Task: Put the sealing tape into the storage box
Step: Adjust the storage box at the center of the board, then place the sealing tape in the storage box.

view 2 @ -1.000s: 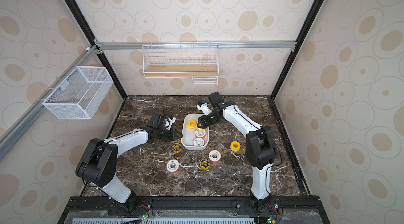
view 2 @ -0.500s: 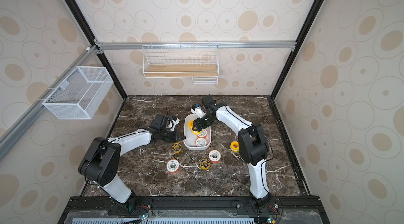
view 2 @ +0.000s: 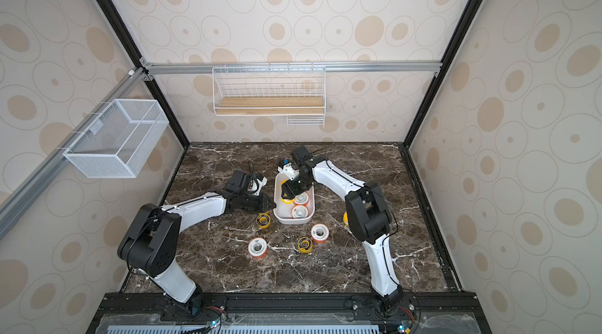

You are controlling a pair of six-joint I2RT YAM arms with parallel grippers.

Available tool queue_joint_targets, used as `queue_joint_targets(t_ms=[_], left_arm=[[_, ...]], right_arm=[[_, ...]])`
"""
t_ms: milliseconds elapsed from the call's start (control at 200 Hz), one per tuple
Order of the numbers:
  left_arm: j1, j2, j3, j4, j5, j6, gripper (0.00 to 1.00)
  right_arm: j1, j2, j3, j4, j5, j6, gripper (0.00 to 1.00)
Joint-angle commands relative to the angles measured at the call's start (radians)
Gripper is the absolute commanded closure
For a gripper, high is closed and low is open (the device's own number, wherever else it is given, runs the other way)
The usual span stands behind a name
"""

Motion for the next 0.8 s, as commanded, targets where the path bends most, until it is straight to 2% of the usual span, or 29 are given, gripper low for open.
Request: queue_joint_targets(t_ms=[0,796], left_arm=[[-0.007,0.012,0.017,-0.026,-0.021,0.024,0.76],[-0.006,0.018,0.033,-0.044,-0.028,0.033,0.76]], right_arm=[[0.013,0.031,0.029,0.023,0.03,0.011,0.37],[0.04,0.128,0.138,-0.045,0.107,0.008,0.36]])
